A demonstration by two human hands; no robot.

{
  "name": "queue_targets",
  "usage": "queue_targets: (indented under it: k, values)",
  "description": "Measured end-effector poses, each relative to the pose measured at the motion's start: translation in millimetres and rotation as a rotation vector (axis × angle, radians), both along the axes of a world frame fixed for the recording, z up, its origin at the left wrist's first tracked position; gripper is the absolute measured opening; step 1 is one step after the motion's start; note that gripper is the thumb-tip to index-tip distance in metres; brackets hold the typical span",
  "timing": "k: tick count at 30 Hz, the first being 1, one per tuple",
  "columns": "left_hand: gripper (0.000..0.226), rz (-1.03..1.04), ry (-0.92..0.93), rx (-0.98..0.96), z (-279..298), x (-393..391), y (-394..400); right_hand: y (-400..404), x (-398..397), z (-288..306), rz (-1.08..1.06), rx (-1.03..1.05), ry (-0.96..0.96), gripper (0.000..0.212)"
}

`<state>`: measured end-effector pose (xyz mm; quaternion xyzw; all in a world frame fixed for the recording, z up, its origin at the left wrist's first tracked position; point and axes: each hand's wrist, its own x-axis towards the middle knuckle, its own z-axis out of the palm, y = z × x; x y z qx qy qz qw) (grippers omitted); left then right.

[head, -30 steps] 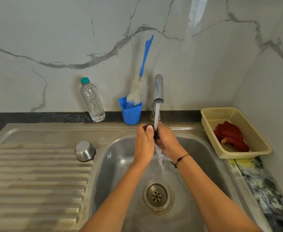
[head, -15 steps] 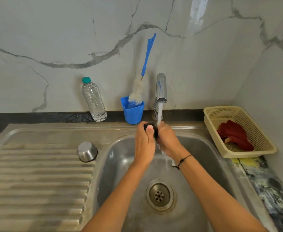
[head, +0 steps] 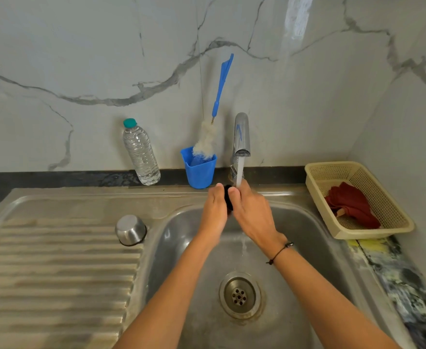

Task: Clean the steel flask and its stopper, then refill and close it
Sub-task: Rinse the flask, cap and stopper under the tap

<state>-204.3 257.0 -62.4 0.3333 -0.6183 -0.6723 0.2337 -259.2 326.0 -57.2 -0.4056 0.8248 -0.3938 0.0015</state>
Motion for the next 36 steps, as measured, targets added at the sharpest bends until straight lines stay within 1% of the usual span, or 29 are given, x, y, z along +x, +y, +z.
queue_targets:
  k: [2, 3, 5, 6, 7, 8, 9, 10, 11, 12, 13, 15, 17, 19, 23, 25, 30, 32, 36]
  values:
    - [0.030, -0.018, -0.014, 0.059, 6, 0, 5, 5, -1, 1, -0.008, 0.023, 0.051, 0.023]
    - [0.029, -0.031, -0.019, 0.026, 8, 0, 7, 8, -1, 3, -0.033, 0.044, 0.056, 0.026]
    - [0.028, -0.059, -0.028, -0.124, 8, 0, 15, 9, -2, 3, -0.108, 0.122, 0.051, 0.046]
    - [0.026, -0.068, -0.006, -0.191, 6, 1, 18, 7, -5, 3, -0.129, 0.136, -0.016, 0.050]
    - [0.025, -0.077, 0.025, -0.238, 3, 3, 20, 4, -9, 4, -0.147, 0.093, -0.177, 0.049]
    - [0.026, -0.087, 0.049, -0.273, -2, 4, 22, 1, -11, 6, -0.161, 0.019, -0.388, 0.046]
    - [0.030, -0.094, 0.067, -0.303, -6, 6, 23, -1, -12, 7, -0.172, -0.043, -0.589, 0.045]
    - [0.037, -0.101, 0.076, -0.327, -11, 8, 23, -1, -13, 8, -0.170, -0.074, -0.745, 0.045]
    - [0.045, -0.115, 0.074, -0.340, -15, 10, 23, 1, -14, 10, -0.164, -0.074, -0.837, 0.044]
    - [0.049, -0.126, 0.063, -0.337, -17, 12, 22, 4, -15, 11, -0.158, -0.054, -0.872, 0.044]
    - [0.048, -0.131, 0.044, -0.322, -19, 13, 21, 6, -14, 11, -0.151, -0.021, -0.863, 0.044]
    - [0.036, -0.099, -0.001, -0.227, -19, 15, 19, 9, -14, 7, -0.135, 0.055, -0.755, 0.040]
    - [0.032, -0.062, -0.034, -0.073, -20, 17, 16, 11, -14, 3, -0.117, 0.138, -0.573, 0.029]
    - [0.034, -0.057, -0.063, -0.011, -23, 22, 15, 15, -13, 3, -0.079, 0.207, -0.389, 0.022]
    - [0.046, -0.111, -0.167, -0.044, -24, 28, 15, 24, -12, 6, 0.003, 0.297, -0.107, 0.022]
    - [0.049, -0.151, -0.211, -0.090, -22, 26, 14, 28, -13, 3, 0.035, 0.313, -0.013, 0.026]
    - [0.049, -0.185, -0.251, -0.184, -20, 24, 16, 31, -14, 6, 0.065, 0.309, -0.002, 0.041]
    - [0.047, -0.195, -0.283, -0.236, -20, 22, 18, 33, -15, 6, 0.058, 0.302, -0.010, 0.043]
    - [0.037, -0.196, -0.338, -0.406, -14, 22, 17, 36, -13, 7, 0.058, 0.268, 0.017, 0.041]
